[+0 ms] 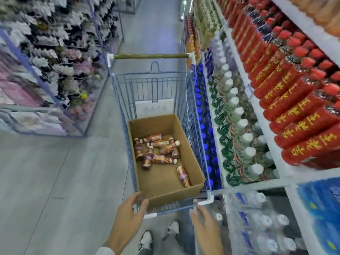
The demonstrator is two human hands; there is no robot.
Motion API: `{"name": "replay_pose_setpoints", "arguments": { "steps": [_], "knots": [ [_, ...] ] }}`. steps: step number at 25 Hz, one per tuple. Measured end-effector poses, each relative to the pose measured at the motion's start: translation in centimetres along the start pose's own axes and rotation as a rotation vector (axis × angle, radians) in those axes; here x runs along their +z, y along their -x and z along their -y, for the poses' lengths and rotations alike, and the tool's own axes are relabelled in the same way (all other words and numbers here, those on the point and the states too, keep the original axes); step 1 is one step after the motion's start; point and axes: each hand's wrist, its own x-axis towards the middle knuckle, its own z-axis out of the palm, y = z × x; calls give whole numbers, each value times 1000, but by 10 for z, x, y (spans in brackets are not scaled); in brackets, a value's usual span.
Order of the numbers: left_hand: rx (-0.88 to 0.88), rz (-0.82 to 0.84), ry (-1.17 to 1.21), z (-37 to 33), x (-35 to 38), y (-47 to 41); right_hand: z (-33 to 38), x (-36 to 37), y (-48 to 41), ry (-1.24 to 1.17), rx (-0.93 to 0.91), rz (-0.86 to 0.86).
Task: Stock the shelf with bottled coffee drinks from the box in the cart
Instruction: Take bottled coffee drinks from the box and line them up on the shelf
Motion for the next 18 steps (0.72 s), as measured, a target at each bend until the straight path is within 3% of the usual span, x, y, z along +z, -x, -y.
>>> {"name": "replay_pose_setpoints", "arguments": {
  "steps": [9, 18],
  "knots": [
    [-178, -30, -77, -24, 44, -154, 65, 18, -118, 66, -24, 233],
    [-450, -31, -186, 35, 118, -350, 76, 56, -201, -32, 199, 298]
  ]
}}
